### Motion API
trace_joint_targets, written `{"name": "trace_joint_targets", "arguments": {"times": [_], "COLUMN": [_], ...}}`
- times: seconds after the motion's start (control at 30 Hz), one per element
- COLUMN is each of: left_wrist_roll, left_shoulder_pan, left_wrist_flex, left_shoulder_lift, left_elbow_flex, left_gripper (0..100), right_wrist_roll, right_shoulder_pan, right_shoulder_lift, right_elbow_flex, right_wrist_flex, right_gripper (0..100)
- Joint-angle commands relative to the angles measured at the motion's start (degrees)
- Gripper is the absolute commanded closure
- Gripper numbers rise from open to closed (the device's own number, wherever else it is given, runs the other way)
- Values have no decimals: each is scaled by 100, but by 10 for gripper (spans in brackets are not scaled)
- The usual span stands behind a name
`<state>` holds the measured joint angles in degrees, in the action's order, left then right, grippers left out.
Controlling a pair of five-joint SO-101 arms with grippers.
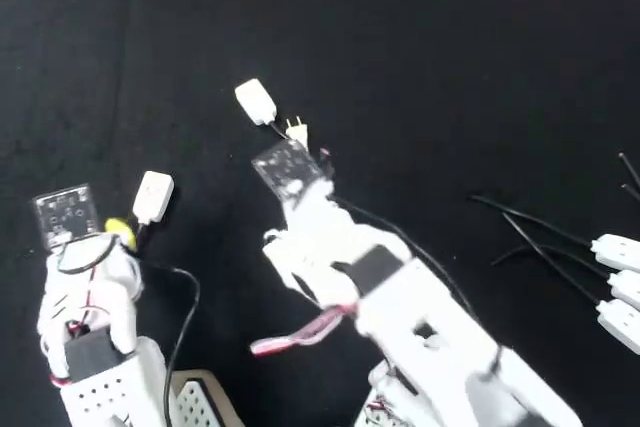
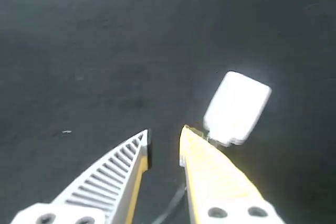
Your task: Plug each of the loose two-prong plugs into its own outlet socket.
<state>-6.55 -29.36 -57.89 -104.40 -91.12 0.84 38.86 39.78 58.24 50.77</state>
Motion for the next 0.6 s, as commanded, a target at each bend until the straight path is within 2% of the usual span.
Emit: {"name": "trace_joint_targets", "arguments": {"times": [0.0,0.17,0.57], "left_wrist_roll": [-193,-527,-545], "left_shoulder_pan": [-286,-127,-75], "left_wrist_flex": [-26,-26,-26], "left_shoulder_lift": [-9,-9,-9], "left_elbow_flex": [-75,-207,-215], "left_gripper": [884,884,884], "right_wrist_roll": [-158,-158,-589], "right_shoulder_pan": [-62,-53,-44], "right_shoulder_lift": [-1086,-1719,-1877], "right_elbow_flex": [-699,-699,-277], "right_wrist_flex": [185,53,44], "right_gripper": [987,987,987]}}
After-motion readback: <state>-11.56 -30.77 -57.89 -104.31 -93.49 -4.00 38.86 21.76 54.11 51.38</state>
